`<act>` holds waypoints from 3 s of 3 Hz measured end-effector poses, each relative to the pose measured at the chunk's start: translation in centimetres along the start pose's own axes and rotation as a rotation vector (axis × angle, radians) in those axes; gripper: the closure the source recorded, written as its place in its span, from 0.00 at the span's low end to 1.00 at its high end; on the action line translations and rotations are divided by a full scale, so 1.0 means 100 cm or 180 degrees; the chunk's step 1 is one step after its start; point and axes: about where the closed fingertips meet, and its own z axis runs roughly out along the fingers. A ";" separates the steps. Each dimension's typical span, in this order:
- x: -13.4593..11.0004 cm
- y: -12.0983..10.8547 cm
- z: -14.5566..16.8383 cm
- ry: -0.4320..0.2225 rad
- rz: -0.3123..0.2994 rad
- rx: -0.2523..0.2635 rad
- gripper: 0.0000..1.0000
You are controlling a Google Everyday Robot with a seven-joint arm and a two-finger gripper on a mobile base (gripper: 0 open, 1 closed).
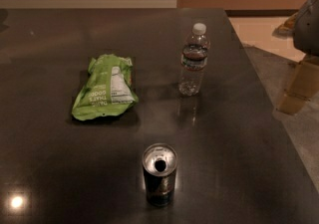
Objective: Move green rice chip bag near redbull can
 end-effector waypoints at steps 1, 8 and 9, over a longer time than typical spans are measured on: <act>-0.002 -0.001 -0.001 -0.0013 -0.0013 0.0009 0.00; -0.251 -0.017 0.072 -0.0477 -0.2304 -0.0247 0.00; -0.270 0.004 0.100 -0.0389 -0.2720 -0.0366 0.00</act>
Offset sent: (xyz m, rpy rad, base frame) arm 0.0327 0.0491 0.0115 0.0467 -0.0029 0.1833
